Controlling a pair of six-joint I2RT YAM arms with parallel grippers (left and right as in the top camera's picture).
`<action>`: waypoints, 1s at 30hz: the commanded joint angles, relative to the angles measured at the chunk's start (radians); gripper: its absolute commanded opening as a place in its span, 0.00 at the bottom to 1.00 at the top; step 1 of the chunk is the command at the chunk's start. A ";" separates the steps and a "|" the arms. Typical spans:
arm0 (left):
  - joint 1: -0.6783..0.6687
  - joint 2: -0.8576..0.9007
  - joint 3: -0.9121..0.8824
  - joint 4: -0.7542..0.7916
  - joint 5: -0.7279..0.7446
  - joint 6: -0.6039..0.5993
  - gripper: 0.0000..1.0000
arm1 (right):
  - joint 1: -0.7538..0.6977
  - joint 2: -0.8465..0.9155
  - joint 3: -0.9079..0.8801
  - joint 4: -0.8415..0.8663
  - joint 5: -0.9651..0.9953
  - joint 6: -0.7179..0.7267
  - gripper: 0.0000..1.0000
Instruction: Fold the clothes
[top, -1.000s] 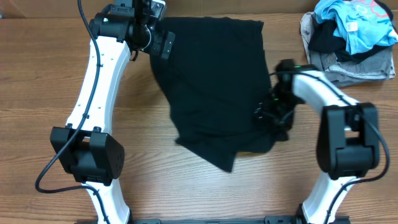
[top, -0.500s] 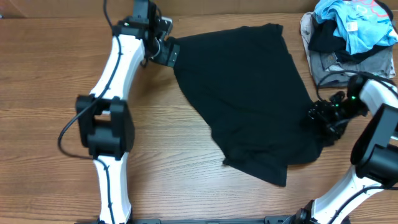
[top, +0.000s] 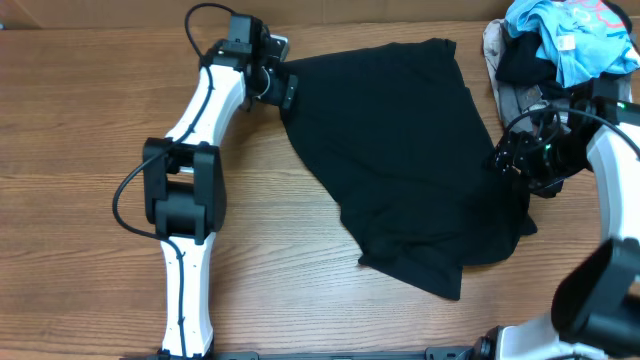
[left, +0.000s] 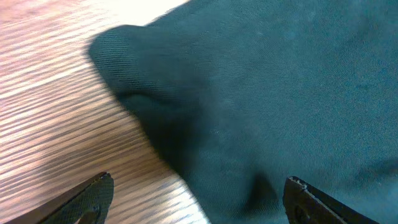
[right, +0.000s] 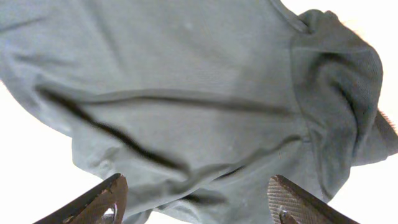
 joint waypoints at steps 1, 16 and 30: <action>-0.023 0.065 0.013 0.012 -0.010 -0.024 0.88 | 0.032 -0.047 0.018 0.000 -0.008 0.004 0.75; -0.017 0.092 0.080 -0.039 -0.128 -0.165 0.04 | 0.229 -0.063 0.013 0.007 0.046 0.128 0.61; 0.152 0.026 0.638 -0.851 -0.182 -0.197 0.04 | 0.492 -0.046 -0.154 0.143 0.134 0.273 0.61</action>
